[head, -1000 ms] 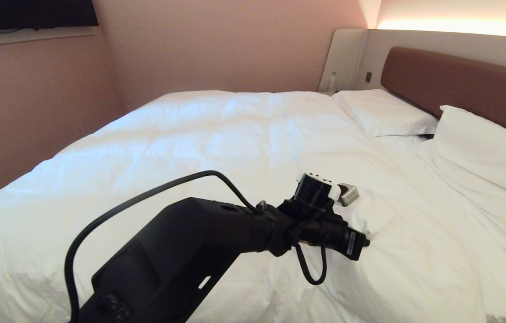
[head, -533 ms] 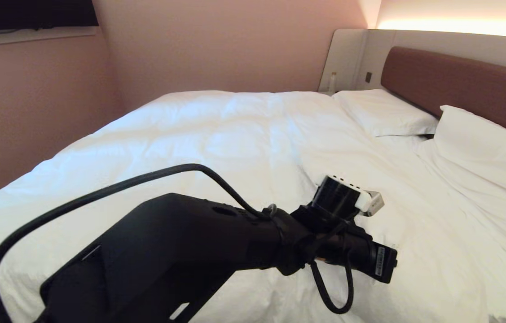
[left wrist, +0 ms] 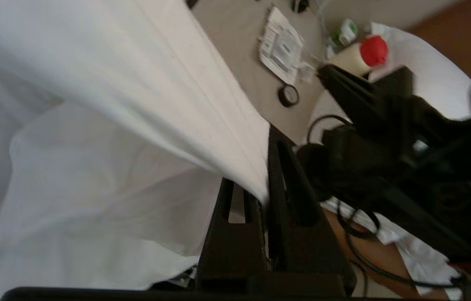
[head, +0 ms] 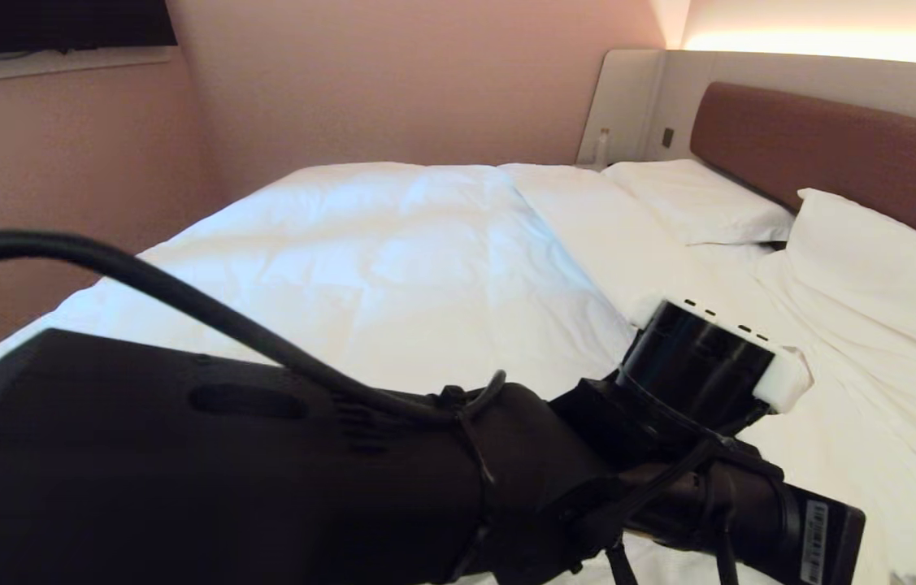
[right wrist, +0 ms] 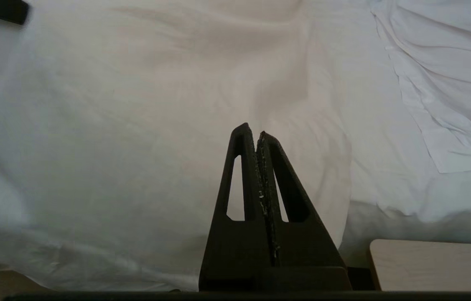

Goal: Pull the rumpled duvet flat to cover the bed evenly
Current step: Flatten the corners of the folded blanket

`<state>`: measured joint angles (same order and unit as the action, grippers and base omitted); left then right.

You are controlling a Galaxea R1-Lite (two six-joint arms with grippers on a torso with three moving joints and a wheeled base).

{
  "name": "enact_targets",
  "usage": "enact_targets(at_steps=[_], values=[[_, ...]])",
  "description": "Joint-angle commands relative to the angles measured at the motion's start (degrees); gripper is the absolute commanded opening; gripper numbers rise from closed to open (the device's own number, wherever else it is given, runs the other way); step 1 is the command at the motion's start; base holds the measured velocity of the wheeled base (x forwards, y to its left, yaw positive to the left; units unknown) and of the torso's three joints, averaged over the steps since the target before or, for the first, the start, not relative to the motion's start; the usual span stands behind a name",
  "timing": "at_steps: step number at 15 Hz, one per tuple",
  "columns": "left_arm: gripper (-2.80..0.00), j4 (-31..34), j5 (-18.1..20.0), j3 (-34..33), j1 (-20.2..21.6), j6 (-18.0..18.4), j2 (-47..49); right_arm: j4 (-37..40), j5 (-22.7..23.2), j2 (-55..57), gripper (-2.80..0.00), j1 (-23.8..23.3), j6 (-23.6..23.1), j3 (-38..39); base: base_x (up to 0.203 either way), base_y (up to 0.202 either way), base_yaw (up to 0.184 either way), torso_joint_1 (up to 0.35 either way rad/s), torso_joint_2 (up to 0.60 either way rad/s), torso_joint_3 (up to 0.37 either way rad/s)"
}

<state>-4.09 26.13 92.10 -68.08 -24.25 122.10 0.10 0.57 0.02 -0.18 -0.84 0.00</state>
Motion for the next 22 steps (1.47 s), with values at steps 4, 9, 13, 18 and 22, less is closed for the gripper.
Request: enact_targets(at_steps=[4, 9, 13, 18, 22], values=[[-2.8, 2.1, 0.6, -1.2, -0.7, -0.8, -2.4, 0.1, 0.0, 0.0, -2.8, 0.0, 0.0, 0.0, 0.0, 0.0, 0.0, 0.0, 0.0, 0.0], [-2.8, 1.8, -1.6, -6.5, -0.7, -0.3, 1.7, 0.0, 0.0, 0.0, -2.8, 0.0, 0.0, 0.0, 0.0, 0.0, 0.0, 0.0, 0.0, 0.0], [-2.8, 1.3, -5.5, -11.7, -1.5, 0.3, 3.1, 0.0, 0.0, 0.0, -2.8, 0.0, 0.0, 0.0, 0.0, 0.0, 0.0, 0.0, 0.0, 0.0], [-2.8, -1.3, -7.1, -12.0, -1.5, -0.3, 5.2, 0.1, 0.0, 0.0, -2.8, 0.0, 0.0, 0.0, 0.0, 0.0, 0.0, 0.0, 0.0, 0.0], [-2.8, -1.3, -7.4, -12.0, -1.4, -0.6, 6.6, 0.0, 0.0, 0.0, -2.8, 0.0, 0.0, 0.0, 0.0, 0.0, 0.0, 0.0, 0.0, 0.0]])
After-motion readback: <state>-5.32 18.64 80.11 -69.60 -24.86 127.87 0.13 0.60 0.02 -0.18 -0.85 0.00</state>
